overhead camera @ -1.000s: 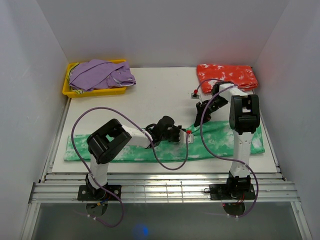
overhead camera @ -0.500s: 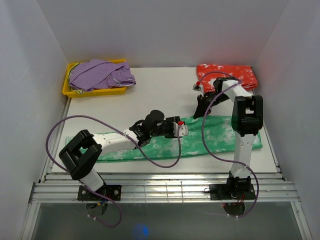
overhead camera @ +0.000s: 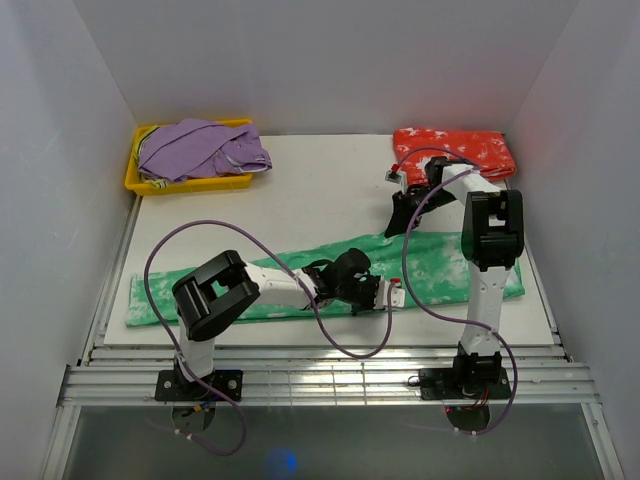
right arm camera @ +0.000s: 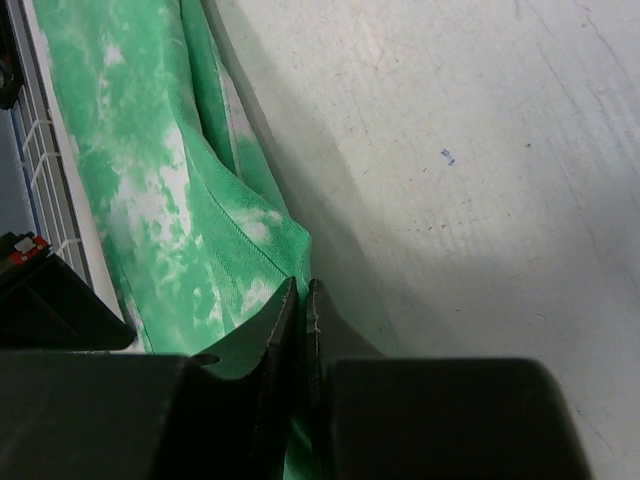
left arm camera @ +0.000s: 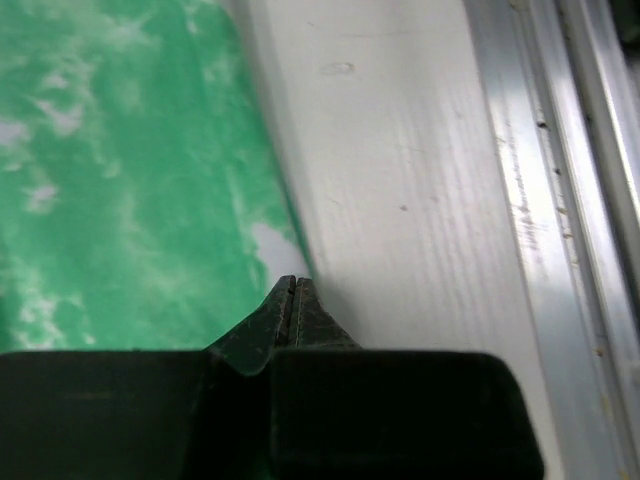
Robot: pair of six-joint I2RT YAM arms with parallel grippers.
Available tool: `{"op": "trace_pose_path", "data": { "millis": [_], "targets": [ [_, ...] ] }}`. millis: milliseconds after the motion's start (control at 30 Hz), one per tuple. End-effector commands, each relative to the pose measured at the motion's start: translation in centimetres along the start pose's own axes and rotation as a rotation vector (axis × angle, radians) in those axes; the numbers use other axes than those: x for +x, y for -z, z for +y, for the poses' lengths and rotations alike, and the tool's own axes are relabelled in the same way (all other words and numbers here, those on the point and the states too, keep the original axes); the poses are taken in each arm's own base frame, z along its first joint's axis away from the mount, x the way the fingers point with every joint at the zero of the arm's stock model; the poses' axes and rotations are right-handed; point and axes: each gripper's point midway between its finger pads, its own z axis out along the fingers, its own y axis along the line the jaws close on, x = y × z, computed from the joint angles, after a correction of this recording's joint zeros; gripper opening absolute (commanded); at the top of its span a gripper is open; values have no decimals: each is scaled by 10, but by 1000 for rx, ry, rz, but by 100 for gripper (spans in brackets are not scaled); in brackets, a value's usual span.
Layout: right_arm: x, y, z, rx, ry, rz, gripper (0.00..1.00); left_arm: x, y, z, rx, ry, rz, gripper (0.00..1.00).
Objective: Fold and stack the trousers
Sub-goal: Fold the trousers
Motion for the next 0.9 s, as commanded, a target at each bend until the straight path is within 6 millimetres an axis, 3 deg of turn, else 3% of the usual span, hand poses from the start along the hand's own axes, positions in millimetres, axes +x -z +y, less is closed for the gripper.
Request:
{"op": "trace_pose_path", "data": {
  "millis": [0, 167, 333, 633, 667, 700, 800, 867],
  "targets": [
    [-19, 0, -18, 46, 9, -37, 11, 5, 0, -37, 152, 50, 23, 0],
    [-38, 0, -46, 108, 35, -63, 8, 29, 8, -76, 297, 114, 70, 0],
    [-37, -7, -75, 170, 9, -62, 8, 44, 18, -98, 364, 161, 105, 0],
    [-26, -14, -92, 240, -40, -60, 8, 31, 27, -110, 436, 188, 81, 0],
    [-26, -13, -91, 234, -42, -59, 13, 29, 27, -109, 436, 190, 81, 0],
    [-28, -13, -88, 225, -40, -60, 35, 25, 27, -106, 426, 191, 74, 0],
    [-42, -1, -78, 243, -33, -84, 64, 0, 34, -89, 374, 244, 39, 2],
    [-54, 11, -68, 252, -48, -103, 73, -13, 45, -71, 333, 351, 17, 10]
  ]
}}
